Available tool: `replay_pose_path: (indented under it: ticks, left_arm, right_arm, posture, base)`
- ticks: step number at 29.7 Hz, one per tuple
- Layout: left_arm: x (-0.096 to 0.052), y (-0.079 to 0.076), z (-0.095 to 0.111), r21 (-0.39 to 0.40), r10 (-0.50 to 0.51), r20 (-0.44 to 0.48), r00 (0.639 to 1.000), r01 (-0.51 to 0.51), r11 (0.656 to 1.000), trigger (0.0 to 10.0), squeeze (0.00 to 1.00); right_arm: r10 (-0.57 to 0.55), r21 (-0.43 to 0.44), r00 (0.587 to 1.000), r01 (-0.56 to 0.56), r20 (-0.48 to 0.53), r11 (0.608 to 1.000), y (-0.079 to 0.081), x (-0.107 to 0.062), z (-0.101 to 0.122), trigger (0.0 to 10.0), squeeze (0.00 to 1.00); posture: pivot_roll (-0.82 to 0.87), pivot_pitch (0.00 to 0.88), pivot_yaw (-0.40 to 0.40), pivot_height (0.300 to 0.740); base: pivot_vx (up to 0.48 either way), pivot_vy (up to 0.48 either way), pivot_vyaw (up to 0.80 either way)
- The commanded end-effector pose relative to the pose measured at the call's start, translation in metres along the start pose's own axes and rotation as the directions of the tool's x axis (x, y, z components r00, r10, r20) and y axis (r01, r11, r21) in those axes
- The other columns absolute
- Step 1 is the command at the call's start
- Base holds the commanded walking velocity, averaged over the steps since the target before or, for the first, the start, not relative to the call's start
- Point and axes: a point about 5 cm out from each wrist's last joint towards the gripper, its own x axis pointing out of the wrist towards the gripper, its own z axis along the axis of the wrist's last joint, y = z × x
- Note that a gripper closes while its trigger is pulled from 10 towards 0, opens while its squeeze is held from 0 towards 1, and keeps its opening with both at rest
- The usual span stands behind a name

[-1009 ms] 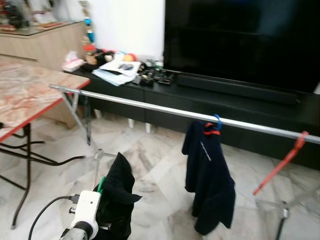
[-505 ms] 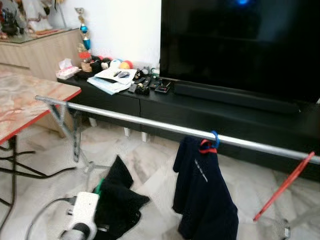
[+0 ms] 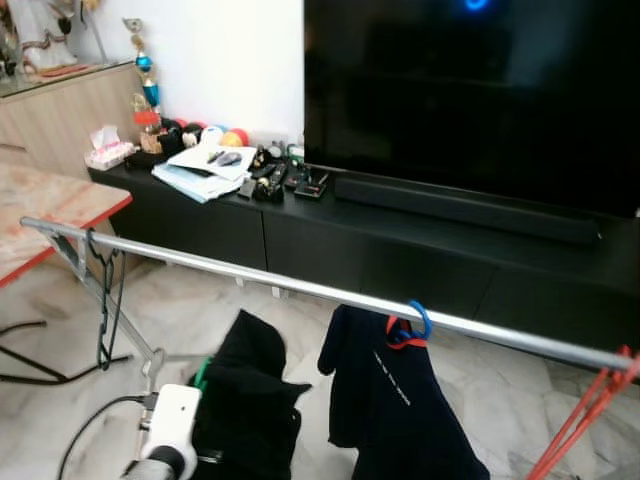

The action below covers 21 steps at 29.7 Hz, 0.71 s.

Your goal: Hang hanger

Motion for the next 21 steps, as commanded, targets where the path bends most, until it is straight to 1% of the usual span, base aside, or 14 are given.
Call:
replay_pose_path:
  ticks: [1, 3, 6, 7, 8, 9, 11, 14, 15, 16, 17, 18, 20, 21]
  left_arm:
    - [0.005, 0.001, 0.018, 0.013, -0.047, 0.079, 0.996, 0.047, 0.999, 10.0, 0.00]
    - [0.006, 0.007, 0.020, 0.043, -0.064, 0.065, 0.996, 0.061, 0.997, 10.0, 0.00]
    - [0.007, 0.011, 0.022, 0.057, -0.073, 0.061, 0.995, 0.070, 0.996, 10.0, 0.00]
    - [0.008, 0.014, 0.024, 0.059, -0.077, 0.063, 0.995, 0.073, 0.996, 10.0, 0.00]
    - [0.012, 0.020, 0.033, 0.069, -0.097, 0.080, 0.992, 0.091, 0.993, 10.0, 0.00]
    - [0.014, 0.021, 0.037, 0.077, -0.112, 0.086, 0.990, 0.105, 0.991, 10.0, 0.00]
    - [0.016, 0.020, 0.041, 0.099, -0.138, 0.089, 0.986, 0.129, 0.987, 10.0, 0.00]
    - [0.022, 0.017, 0.049, 0.153, -0.215, 0.082, 0.973, 0.201, 0.968, 10.0, 0.00]
    - [0.022, 0.017, 0.049, 0.153, -0.215, 0.082, 0.973, 0.201, 0.968, 10.0, 0.00]
    - [0.026, 0.015, 0.054, 0.181, -0.261, 0.074, 0.963, 0.244, 0.953, 10.0, 0.00]
    - [0.030, 0.015, 0.059, 0.193, -0.275, 0.075, 0.958, 0.257, 0.947, 10.0, 0.00]
    - [0.030, 0.015, 0.059, 0.193, -0.275, 0.075, 0.958, 0.257, 0.947, 10.0, 0.00]
    - [0.039, 0.016, 0.072, 0.220, -0.294, 0.086, 0.952, 0.270, 0.937, 10.0, 0.00]
    - [0.039, 0.016, 0.072, 0.220, -0.294, 0.086, 0.952, 0.270, 0.937, 10.0, 0.00]
  right_arm:
    - [-0.026, -0.005, 0.999, 0.026, -0.023, 1.000, -0.010, -0.002, -0.008, 10.0, 0.00]
    - [-0.026, -0.004, 0.999, 0.026, -0.024, 1.000, -0.011, -0.002, -0.008, 10.0, 0.00]
    - [-0.027, -0.003, 0.999, 0.027, -0.024, 1.000, -0.011, -0.002, -0.008, 10.0, 0.00]
    - [-0.028, -0.002, 0.999, 0.028, -0.025, 1.000, -0.011, -0.002, -0.008, 10.0, 0.00]
    - [-0.030, 0.000, 0.999, 0.030, -0.026, 1.000, -0.011, -0.002, -0.008, 10.0, 0.00]
    - [-0.030, 0.001, 0.999, 0.030, -0.026, 1.000, -0.011, -0.002, -0.008, 10.0, 0.00]
    - [-0.030, 0.001, 0.999, 0.030, -0.027, 1.000, -0.011, -0.002, -0.008, 10.0, 0.00]
    - [-0.030, 0.002, 0.999, 0.030, -0.027, 1.000, -0.009, -0.002, -0.008, 10.0, 0.00]
    - [-0.030, 0.002, 0.999, 0.030, -0.027, 1.000, -0.009, -0.002, -0.008, 10.0, 0.00]
    - [-0.029, 0.002, 0.999, 0.029, -0.027, 1.000, -0.008, -0.001, -0.007, 10.0, 0.00]
    - [-0.028, 0.002, 0.999, 0.028, -0.027, 1.000, -0.007, -0.001, -0.008, 10.0, 0.00]
    - [-0.028, 0.002, 0.999, 0.028, -0.027, 1.000, -0.007, -0.001, -0.008, 10.0, 0.00]
    - [-0.029, 0.005, 0.999, 0.029, -0.029, 1.000, -0.005, -0.002, -0.009, 10.0, 0.00]
    - [-0.029, 0.005, 0.999, 0.029, -0.029, 1.000, -0.005, -0.002, -0.009, 10.0, 0.00]
  posture:
    - [0.07, 0.013, 0.016, 0.740]
    - [0.07, 0.014, 0.017, 0.740]
    - [0.07, 0.014, 0.019, 0.740]
    - [0.07, 0.015, 0.020, 0.740]
    - [0.07, 0.015, 0.021, 0.740]
    - [0.07, 0.015, 0.021, 0.740]
    - [0.07, 0.016, 0.020, 0.740]
    - [0.06, 0.017, 0.021, 0.740]
    - [0.06, 0.017, 0.021, 0.740]
    - [0.06, 0.017, 0.023, 0.740]
    - [0.06, 0.017, 0.023, 0.740]
    - [0.06, 0.017, 0.023, 0.740]
    - [0.06, 0.016, 0.025, 0.740]
    - [0.06, 0.016, 0.025, 0.740]
  base:
    - [0.000, 0.000, 0.00]
    - [0.000, 0.000, 0.00]
    - [0.000, 0.000, 0.00]
    - [0.000, 0.000, 0.00]
    - [0.000, 0.000, 0.00]
    - [0.000, 0.000, 0.00]
    - [0.000, 0.000, 0.00]
    - [0.000, 0.000, 0.00]
    - [0.000, 0.000, 0.00]
    - [0.000, 0.000, 0.00]
    - [0.000, 0.000, 0.00]
    - [0.000, 0.000, 0.00]
    - [0.000, 0.000, 0.00]
    - [0.000, 0.000, 0.00]
